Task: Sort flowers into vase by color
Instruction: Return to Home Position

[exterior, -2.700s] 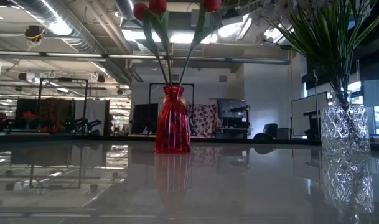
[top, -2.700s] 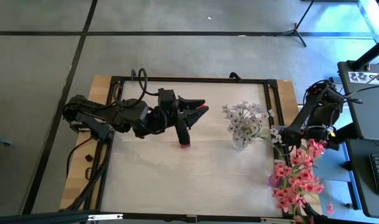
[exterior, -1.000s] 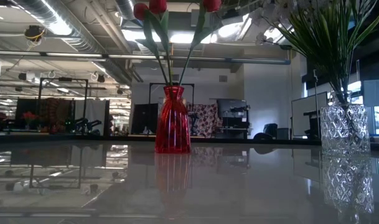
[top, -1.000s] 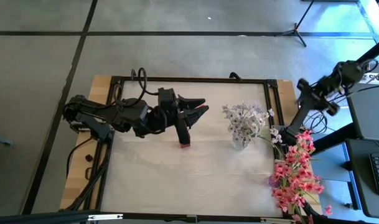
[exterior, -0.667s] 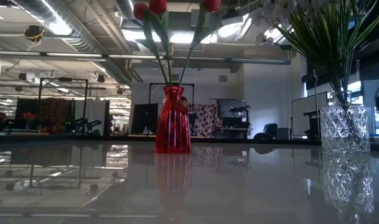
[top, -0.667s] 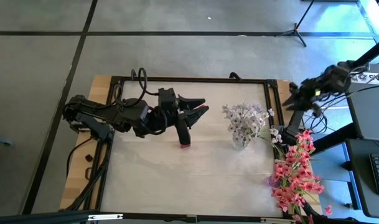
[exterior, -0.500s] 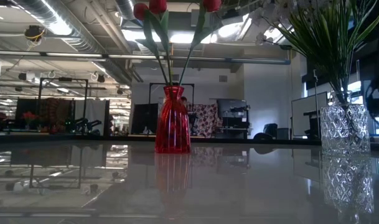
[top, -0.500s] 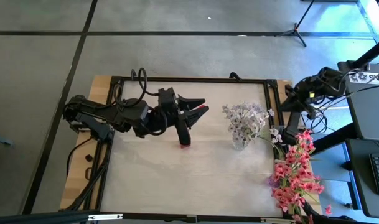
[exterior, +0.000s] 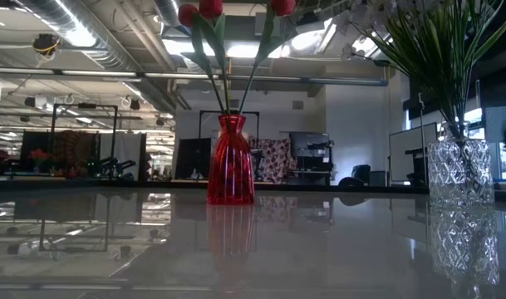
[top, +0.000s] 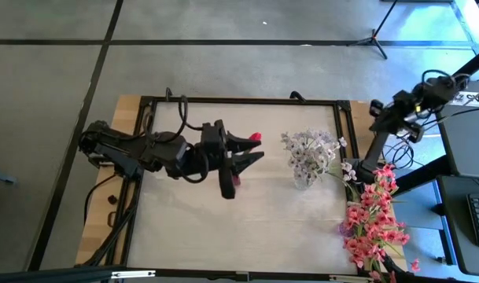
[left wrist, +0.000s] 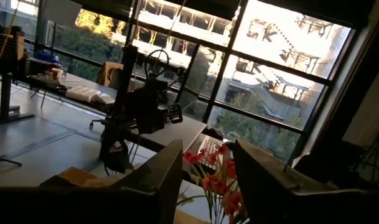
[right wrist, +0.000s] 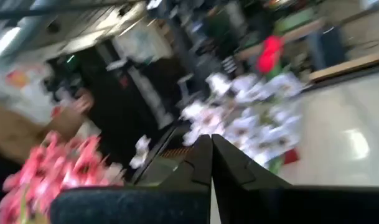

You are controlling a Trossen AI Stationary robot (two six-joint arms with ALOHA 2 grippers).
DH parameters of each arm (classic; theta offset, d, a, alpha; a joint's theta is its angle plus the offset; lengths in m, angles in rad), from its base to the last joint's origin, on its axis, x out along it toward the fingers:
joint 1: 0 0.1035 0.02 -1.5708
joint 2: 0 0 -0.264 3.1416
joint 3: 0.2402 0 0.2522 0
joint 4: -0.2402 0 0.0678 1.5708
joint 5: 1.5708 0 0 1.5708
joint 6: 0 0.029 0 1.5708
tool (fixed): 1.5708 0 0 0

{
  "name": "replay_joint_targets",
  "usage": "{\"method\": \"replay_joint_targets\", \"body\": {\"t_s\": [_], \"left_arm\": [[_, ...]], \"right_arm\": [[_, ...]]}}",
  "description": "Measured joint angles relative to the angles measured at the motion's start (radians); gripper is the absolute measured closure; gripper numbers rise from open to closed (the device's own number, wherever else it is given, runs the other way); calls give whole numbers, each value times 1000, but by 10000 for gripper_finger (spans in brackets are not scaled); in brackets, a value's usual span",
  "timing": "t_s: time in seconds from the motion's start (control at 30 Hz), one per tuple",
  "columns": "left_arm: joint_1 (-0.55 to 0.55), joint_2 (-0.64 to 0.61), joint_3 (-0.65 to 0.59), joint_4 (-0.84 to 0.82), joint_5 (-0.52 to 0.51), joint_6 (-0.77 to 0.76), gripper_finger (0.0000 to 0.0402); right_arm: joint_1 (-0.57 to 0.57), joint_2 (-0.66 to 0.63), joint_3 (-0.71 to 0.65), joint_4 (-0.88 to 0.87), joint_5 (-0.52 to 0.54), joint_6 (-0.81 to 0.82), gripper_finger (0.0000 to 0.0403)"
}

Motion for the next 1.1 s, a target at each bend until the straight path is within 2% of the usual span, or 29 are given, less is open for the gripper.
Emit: {"method": "replay_joint_targets", "body": {"t_s": [0.2, 0.3, 0.4, 0.53, 0.67, 0.8, 0.93, 1.1], "left_arm": [[-16, 0, 0, -6, 0, 21, 260], [-26, 0, 0, -6, 0, 25, 260], [-34, 0, 0, -13, 0, 26, 260], [-46, 0, 0, -22, 0, 37, 260], [-62, 0, 0, -20, 0, 61, 260], [-84, 0, 0, -20, 0, 70, 260], [-113, 0, 0, -18, 0, 70, 260], [-144, 0, 0, -15, 0, 70, 260]], "right_arm": [[-221, 0, 37, 11, -3, -11, 401], [-328, 0, 20, 19, -2, 50, 400], [-421, 0, -34, 55, 14, 123, 401], [-513, 0, -184, 204, 10, 174, 401], [-553, -1, -383, 378, -13, 196, 401], [-567, -2, -507, 546, 53, 180, 402], [-565, -2, -535, 713, 92, 76, 402], [-565, -2, -535, 863, 64, -39, 402]]}}
